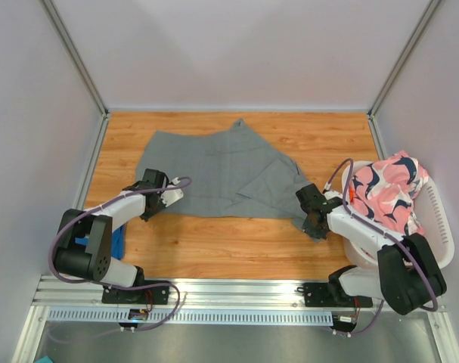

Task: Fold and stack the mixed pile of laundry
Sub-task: Fold the shirt.

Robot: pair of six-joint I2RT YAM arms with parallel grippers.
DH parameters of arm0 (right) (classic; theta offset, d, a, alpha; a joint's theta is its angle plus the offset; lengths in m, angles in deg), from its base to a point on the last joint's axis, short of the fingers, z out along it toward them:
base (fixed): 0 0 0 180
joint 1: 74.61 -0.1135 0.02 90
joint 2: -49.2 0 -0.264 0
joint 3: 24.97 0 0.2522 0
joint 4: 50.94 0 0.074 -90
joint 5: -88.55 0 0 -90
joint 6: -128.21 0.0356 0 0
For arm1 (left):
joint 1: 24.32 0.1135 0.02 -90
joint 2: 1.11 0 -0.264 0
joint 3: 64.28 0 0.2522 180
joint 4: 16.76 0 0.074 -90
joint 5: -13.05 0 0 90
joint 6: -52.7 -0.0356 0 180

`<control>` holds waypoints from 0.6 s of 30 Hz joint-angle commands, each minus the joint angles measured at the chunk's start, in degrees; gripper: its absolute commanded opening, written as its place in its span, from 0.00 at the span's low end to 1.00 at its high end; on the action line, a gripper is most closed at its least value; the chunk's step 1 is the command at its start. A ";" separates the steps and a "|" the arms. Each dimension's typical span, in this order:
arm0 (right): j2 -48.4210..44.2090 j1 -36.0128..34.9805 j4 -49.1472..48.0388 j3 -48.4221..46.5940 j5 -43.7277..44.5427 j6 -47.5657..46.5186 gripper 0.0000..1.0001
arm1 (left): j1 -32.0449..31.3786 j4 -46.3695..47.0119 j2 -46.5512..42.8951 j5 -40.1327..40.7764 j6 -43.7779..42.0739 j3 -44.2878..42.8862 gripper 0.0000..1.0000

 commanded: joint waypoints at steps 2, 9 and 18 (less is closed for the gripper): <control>-4.33 0.41 3.00 1.04 4.54 1.51 0.00 | -0.12 -0.88 -2.43 0.36 0.40 -1.55 0.23; -7.60 0.41 4.33 1.03 2.81 0.46 0.27 | 0.14 0.34 -1.73 2.29 -0.12 -1.38 0.22; -11.21 0.93 7.03 -7.48 4.99 -8.55 0.59 | 4.19 0.18 -1.19 0.81 0.30 -2.96 0.16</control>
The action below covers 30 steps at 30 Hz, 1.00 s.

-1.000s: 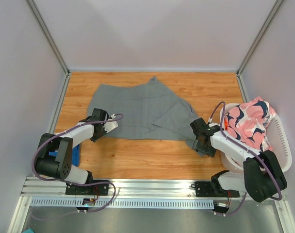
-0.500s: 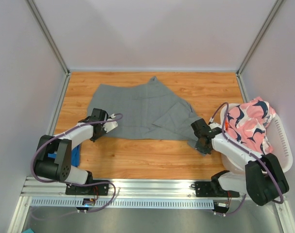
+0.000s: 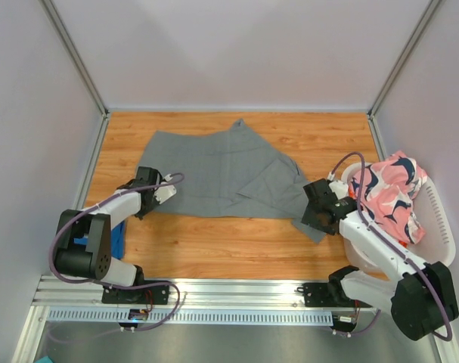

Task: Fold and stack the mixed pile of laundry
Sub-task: Fold the shirt.

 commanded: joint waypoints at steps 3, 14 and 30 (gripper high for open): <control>0.61 1.73 7.64 -7.55 -0.98 10.27 0.60 | 0.10 -2.46 -2.49 -3.60 3.11 -3.57 0.17; 0.41 1.03 -5.10 -3.68 1.54 48.28 0.65 | 0.10 -8.53 -4.69 -7.82 9.45 -6.65 0.22; 13.17 1.11 -5.53 -2.10 16.05 52.78 0.74 | 0.10 -12.22 -7.51 -8.79 10.42 -9.64 0.23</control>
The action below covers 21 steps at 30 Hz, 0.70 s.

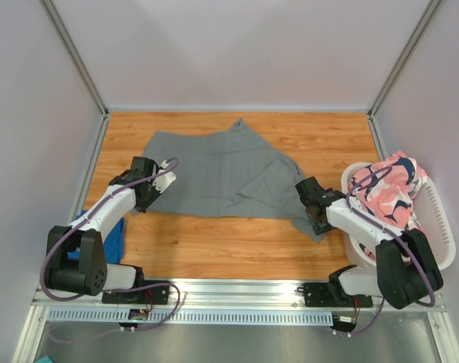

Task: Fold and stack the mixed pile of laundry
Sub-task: Fold the shirt.

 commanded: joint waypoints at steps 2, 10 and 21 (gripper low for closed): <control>3.65 0.13 -2.72 -0.68 6.33 2.52 0.74 | 0.08 -0.99 -1.21 -0.79 1.13 -2.34 0.24; 8.74 0.13 -3.08 -1.47 9.40 2.62 0.56 | 0.08 -1.43 -2.00 -0.53 0.78 -2.52 0.23; 7.89 0.04 -2.37 -3.66 11.07 -1.42 0.05 | 0.08 -1.69 -2.44 -0.53 0.34 -2.52 0.24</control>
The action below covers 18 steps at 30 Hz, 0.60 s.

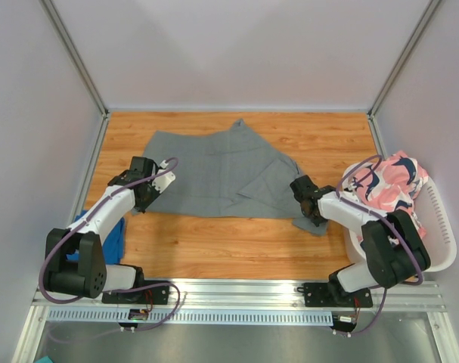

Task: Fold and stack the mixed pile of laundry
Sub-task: Fold the shirt.

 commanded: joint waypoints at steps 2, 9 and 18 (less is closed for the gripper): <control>-3.06 0.26 -2.81 -2.09 2.31 -7.25 0.02 | 0.08 -0.60 -1.52 -0.61 0.38 -1.95 0.24; -6.66 -4.21 -4.49 -9.38 10.57 -26.61 0.00 | -0.01 -0.51 -1.52 -0.79 0.74 -2.04 0.24; -7.37 -10.19 -21.85 -13.26 10.94 -62.55 0.00 | 0.08 -1.30 -2.49 -0.70 0.82 -2.48 0.24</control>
